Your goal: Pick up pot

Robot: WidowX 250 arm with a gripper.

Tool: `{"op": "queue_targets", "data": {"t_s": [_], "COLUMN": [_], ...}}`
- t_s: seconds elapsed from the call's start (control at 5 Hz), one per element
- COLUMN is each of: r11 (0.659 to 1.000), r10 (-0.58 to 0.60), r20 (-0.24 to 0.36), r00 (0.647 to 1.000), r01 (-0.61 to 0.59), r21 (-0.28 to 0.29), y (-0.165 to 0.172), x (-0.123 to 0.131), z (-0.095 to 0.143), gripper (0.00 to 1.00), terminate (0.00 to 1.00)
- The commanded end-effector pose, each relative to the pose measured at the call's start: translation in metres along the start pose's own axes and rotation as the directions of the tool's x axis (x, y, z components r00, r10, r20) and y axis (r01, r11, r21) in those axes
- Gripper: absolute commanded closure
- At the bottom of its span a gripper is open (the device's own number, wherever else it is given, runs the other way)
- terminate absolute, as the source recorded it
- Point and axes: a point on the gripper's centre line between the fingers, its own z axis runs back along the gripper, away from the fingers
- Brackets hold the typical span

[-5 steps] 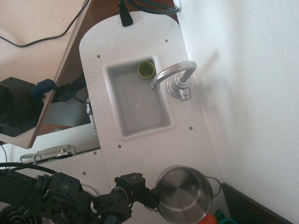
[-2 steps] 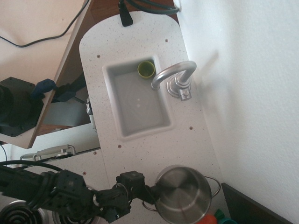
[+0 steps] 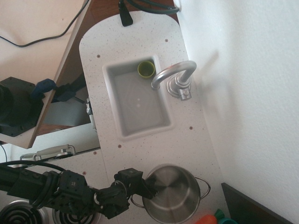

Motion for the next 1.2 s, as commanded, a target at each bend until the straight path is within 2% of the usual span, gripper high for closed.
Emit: {"op": "queue_targets", "data": {"t_s": [0.0,0.4,0.6,0.8,1.0], "r11": [0.998,0.979,0.933,0.823,0.813], "r10": [-0.021,-0.108,-0.203,-0.254,-0.236], "r20": [-0.014,-0.033,0.003,0.116,0.154], "r00": [1.0,0.994,0.979,0.96,0.959], "r01": [0.02,0.101,0.194,0.277,0.282], "r21": [-0.066,-0.176,-0.302,-0.496,-0.51], "y": [-0.011,-0.008,-0.009,-0.029,-0.035], "x": [-0.004,-0.014,-0.02,-0.016,-0.011], "z": [0.019,0.052,0.087,0.131,0.155], "gripper": [0.0,0.0,0.0,0.0,0.0], "terminate": [0.0,0.0,0.0,0.0,0.0]}}
